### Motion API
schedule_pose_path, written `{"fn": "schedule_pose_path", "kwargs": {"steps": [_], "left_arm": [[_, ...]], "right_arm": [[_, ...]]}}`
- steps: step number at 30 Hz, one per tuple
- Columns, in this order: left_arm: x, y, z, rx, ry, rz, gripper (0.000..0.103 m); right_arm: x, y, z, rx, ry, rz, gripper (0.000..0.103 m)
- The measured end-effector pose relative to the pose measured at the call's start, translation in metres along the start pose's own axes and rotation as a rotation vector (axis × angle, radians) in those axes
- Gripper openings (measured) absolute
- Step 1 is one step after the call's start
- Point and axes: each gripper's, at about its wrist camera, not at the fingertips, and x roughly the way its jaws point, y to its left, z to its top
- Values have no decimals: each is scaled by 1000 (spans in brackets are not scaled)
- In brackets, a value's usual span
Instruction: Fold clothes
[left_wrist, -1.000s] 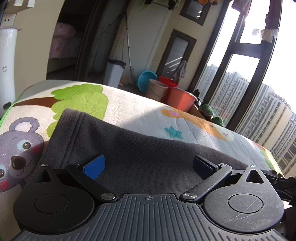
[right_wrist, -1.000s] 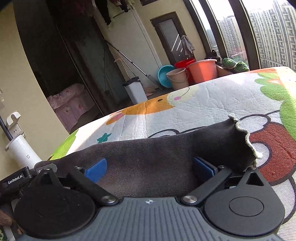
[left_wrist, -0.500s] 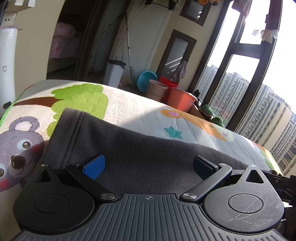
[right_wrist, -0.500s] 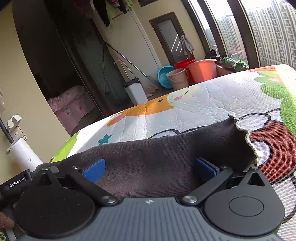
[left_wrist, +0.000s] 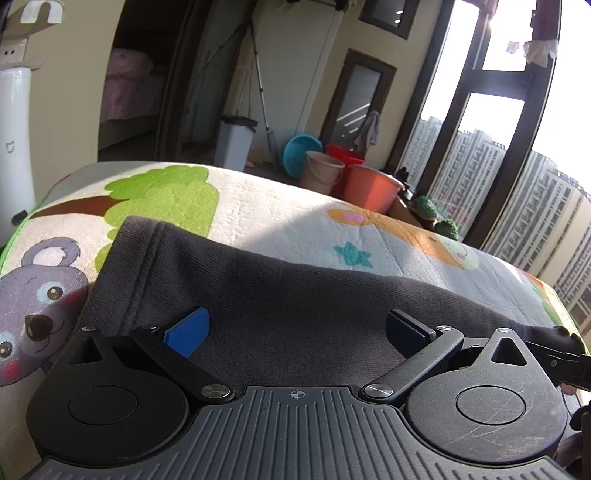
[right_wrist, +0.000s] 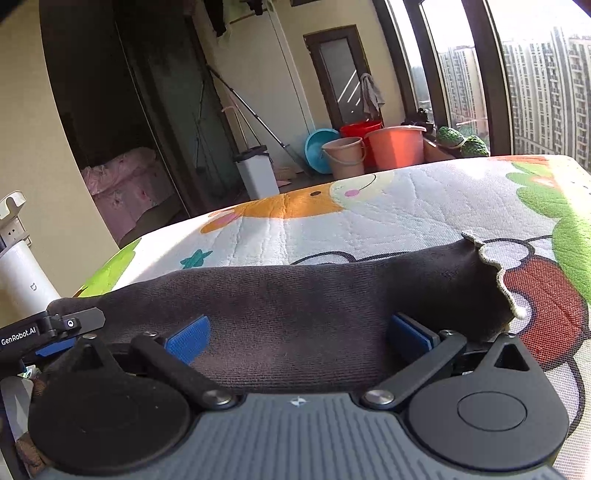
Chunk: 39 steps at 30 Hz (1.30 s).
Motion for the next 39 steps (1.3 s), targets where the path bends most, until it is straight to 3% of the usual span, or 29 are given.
{"fn": "schedule_pose_path", "kwargs": {"steps": [10, 29, 39], "left_arm": [[5, -12, 1, 15, 7, 12, 103], [4, 9, 0, -35, -20, -23, 103], [8, 3, 0, 3, 3, 6, 103]], "right_arm": [[2, 1, 0, 3, -7, -5, 103], [5, 5, -2, -17, -6, -34, 103], [7, 8, 1, -72, 45, -22, 103]]}}
